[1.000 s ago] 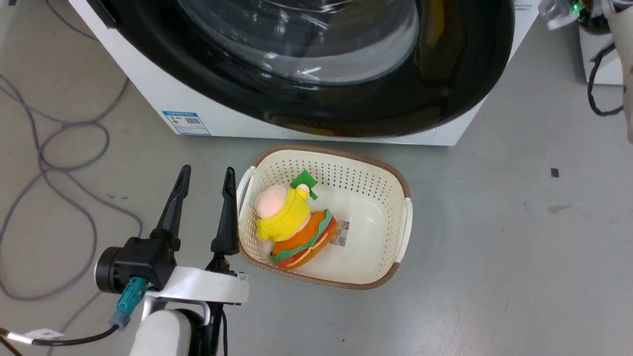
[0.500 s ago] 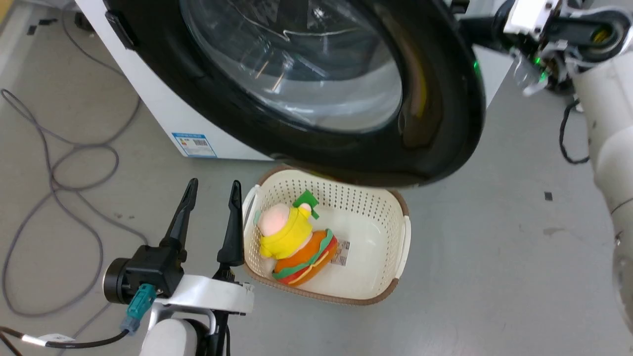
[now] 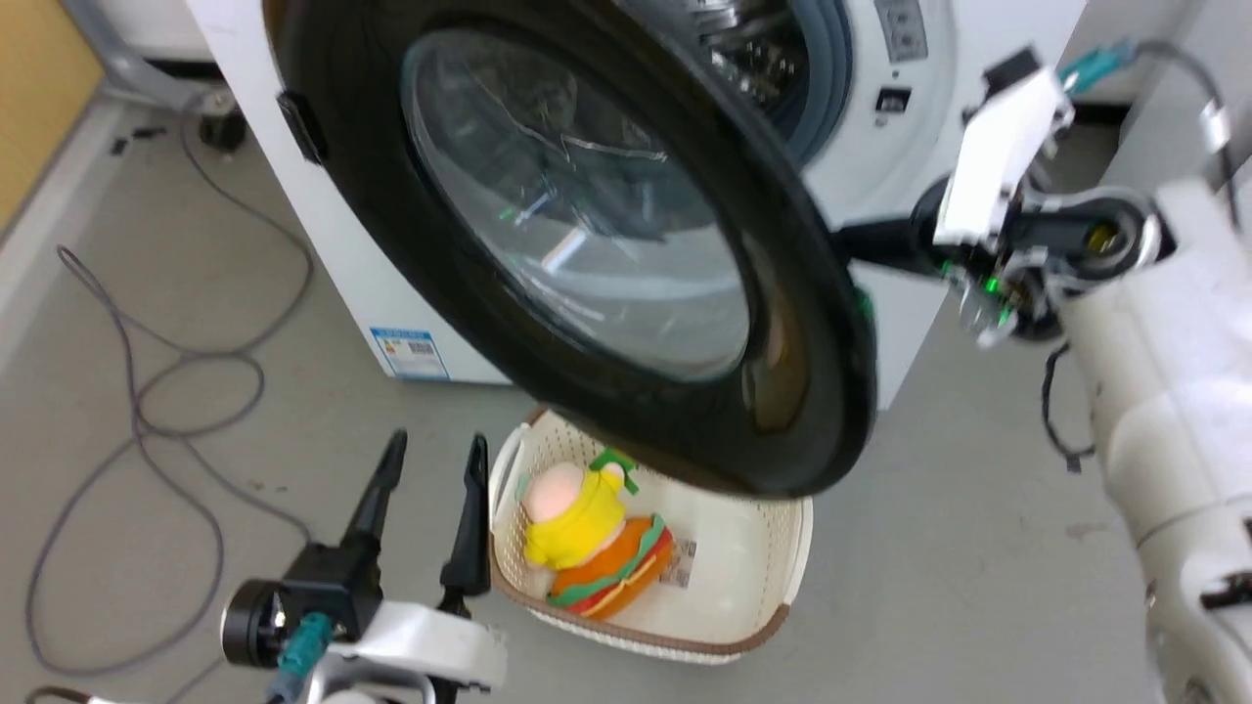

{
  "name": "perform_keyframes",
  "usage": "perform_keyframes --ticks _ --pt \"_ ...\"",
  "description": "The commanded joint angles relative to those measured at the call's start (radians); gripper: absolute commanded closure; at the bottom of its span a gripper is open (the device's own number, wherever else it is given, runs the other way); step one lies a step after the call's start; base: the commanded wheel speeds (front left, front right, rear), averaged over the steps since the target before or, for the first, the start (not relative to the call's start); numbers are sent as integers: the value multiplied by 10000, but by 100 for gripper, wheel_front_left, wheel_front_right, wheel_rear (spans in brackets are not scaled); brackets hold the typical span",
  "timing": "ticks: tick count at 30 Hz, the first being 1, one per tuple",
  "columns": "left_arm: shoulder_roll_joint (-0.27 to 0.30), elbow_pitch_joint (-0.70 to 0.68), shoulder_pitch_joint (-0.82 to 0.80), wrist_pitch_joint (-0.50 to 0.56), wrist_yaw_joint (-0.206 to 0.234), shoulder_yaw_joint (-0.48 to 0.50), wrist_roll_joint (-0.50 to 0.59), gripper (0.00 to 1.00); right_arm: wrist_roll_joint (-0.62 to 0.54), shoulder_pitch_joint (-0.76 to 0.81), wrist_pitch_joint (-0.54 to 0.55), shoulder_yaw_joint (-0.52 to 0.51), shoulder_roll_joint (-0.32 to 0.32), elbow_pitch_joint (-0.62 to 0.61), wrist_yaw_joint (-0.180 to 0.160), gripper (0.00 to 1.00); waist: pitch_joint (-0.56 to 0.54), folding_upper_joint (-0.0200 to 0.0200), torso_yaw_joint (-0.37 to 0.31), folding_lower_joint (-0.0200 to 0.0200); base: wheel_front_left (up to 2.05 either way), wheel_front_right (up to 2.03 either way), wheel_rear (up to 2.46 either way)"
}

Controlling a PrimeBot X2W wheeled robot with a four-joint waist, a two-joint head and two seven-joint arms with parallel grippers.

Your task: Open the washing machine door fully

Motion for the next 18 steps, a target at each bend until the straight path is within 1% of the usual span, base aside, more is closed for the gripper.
perform_keyframes --ticks 1,11,18 --pt "25 43 201 -53 -24 -38 99 0 103 425 121 18 127 -164 -6 100 -275 -1 53 1 0 0 0" --pt "69 322 711 -53 -79 -118 249 0 773 2057 664 -10 483 -1400 -6 100 -890 -1 189 1 0 0 0" --pt "65 565 912 -53 -74 -233 251 0 1293 3055 1080 389 610 -2278 -6 100 -1238 -1 286 1 0 0 0"
